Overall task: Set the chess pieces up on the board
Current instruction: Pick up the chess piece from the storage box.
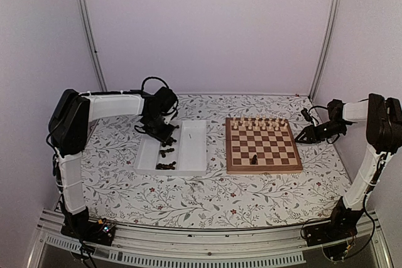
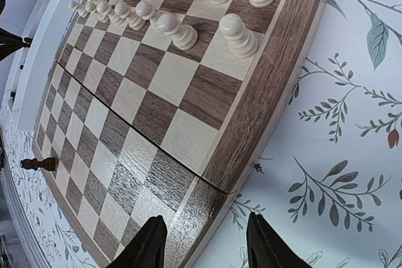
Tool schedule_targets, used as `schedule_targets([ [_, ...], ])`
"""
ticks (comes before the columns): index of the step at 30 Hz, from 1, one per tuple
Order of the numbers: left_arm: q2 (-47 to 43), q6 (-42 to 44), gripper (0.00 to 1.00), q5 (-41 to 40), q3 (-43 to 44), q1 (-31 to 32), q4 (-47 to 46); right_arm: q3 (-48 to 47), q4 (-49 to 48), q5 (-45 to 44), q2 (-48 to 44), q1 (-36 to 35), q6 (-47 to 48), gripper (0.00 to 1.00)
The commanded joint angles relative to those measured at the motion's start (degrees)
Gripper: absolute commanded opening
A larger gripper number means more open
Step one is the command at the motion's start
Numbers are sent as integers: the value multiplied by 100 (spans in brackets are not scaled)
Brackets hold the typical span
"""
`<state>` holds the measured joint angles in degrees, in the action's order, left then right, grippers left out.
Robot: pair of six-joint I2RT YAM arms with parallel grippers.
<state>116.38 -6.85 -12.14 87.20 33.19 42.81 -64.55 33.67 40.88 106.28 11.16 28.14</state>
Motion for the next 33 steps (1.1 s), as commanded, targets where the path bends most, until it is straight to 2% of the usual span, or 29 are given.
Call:
schedule_targets([
  [1, -26, -25, 11, -22, -9, -3, 227, -138, 95, 125, 44, 17, 42, 47],
  [12, -696, -151, 9, -200, 133, 252, 542, -147, 96, 141, 77, 18, 42, 47],
  [18, -660, -167, 8, -158, 373, 461, 657, -156, 105, 146, 86, 16, 34, 47],
  [30, -32, -98, 8, 128, 1864, 1238, 982, -165, 130, 176, 78, 18, 42, 47],
  [33, 50, -96, 8, 378, 2160, 1315, 975, -192, 267, 482, 6, 12, 145, 47],
])
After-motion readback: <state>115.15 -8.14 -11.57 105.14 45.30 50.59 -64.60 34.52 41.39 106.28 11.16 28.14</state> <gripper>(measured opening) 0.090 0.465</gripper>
